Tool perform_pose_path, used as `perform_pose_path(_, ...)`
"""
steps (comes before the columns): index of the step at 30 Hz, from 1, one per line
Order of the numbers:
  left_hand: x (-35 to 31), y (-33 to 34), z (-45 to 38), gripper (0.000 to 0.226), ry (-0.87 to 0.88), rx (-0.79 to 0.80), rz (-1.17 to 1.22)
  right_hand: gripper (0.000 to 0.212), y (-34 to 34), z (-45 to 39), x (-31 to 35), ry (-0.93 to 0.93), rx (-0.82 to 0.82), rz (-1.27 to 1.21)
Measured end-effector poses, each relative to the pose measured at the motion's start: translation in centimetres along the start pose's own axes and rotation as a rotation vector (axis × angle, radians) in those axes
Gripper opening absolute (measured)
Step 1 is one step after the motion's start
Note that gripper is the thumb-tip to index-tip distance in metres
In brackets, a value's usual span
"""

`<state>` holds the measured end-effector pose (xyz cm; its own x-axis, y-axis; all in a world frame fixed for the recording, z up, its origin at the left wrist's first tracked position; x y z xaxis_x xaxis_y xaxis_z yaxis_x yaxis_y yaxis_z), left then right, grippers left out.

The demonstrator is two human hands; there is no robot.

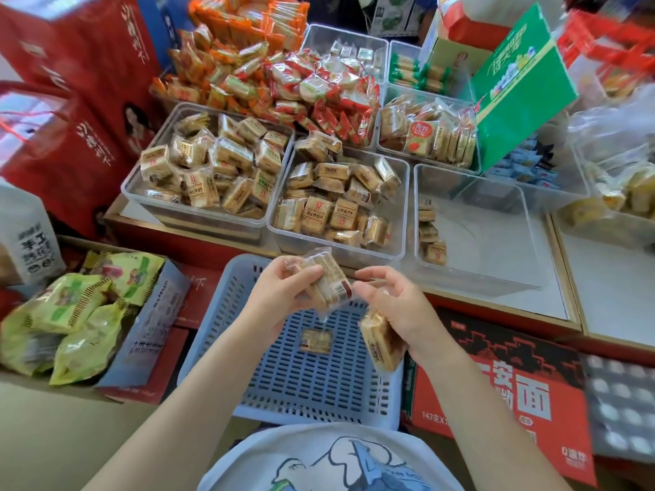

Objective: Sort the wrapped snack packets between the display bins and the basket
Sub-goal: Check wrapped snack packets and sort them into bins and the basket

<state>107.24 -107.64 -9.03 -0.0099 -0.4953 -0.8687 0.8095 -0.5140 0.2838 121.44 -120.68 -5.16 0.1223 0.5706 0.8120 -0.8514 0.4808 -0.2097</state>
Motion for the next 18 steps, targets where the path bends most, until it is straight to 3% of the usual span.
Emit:
perform_pose_path(3, -0.2, 0.1, -0.2, 0.038, -0.018, -0.017, 0.064, 0.014, 0.3, 0.4, 0.0, -0.047, -0.016, 0.064)
perform_pose_path(9, 0.8, 0.7, -0.2, 0.052, -0.075, -0.011, -0.046, 0.009, -0.2, 0.4, 0.8, -0.11, -0.077, 0.042)
perform_pose_path(13, -0.3, 1.6, 0.3, 0.046, 0.063, 0.171, -0.315, 0.018, -0.1, 0.1, 0.7, -0.088, -0.113, 0.064)
perform_pose_path(16, -0.8, 2.8, 0.9, 0.042, 0.09, 0.343, -0.313, 0.02, -0.1, -0.3, 0.7, -0.051, -0.123, 0.02)
perform_pose_path(18, -0.8, 2.9, 0.7, 0.043, 0.114, 0.343, -0.291, 0.018, -0.2, -0.5, 0.7, -0.023, -0.107, -0.035)
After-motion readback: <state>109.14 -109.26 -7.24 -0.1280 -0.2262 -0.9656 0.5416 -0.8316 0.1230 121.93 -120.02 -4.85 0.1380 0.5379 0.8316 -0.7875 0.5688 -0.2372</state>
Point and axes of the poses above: each hand's wrist, its own z-axis away from the middle knuckle, its own y-axis out of the palm, x = y × z, the point moved 6 cm from there along -z, towards the middle knuckle, and after that the axes turned 6 degrees about y, right-handed, at the moved point
